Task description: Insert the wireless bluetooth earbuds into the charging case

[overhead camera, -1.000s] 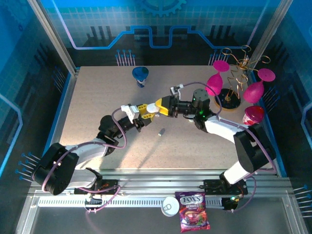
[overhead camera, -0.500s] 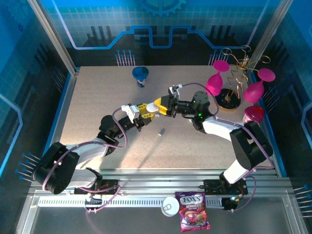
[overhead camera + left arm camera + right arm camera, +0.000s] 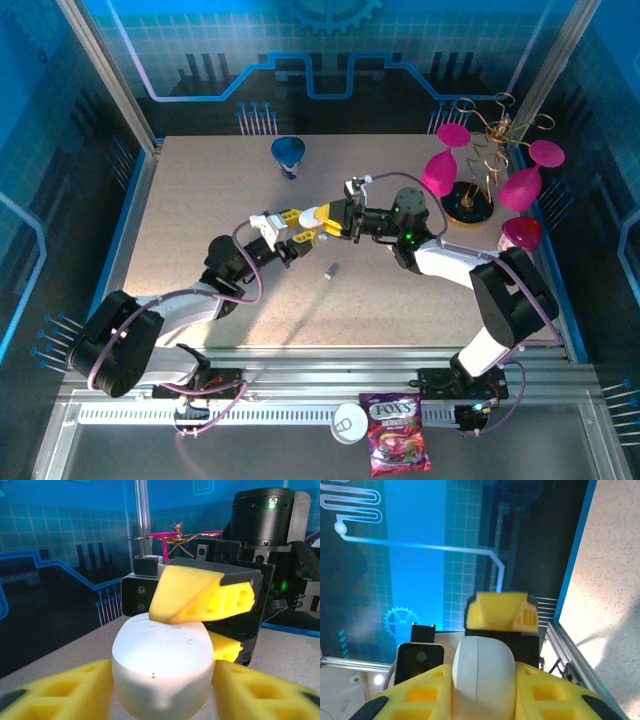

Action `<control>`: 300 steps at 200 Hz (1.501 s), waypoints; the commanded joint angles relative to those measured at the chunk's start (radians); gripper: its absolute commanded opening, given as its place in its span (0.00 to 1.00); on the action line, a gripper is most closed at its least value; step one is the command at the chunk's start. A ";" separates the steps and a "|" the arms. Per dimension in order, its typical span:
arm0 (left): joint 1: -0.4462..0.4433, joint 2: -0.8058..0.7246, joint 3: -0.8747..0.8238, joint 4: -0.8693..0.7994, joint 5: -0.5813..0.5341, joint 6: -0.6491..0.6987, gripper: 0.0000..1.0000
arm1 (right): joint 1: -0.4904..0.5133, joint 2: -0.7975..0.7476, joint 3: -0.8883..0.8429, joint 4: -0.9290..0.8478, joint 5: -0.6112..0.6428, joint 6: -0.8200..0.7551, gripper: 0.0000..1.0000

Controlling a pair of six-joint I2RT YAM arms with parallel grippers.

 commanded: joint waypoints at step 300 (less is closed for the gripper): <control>-0.012 -0.320 0.006 -0.595 -0.090 0.091 0.99 | 0.095 0.079 0.104 -0.999 0.699 -0.939 0.70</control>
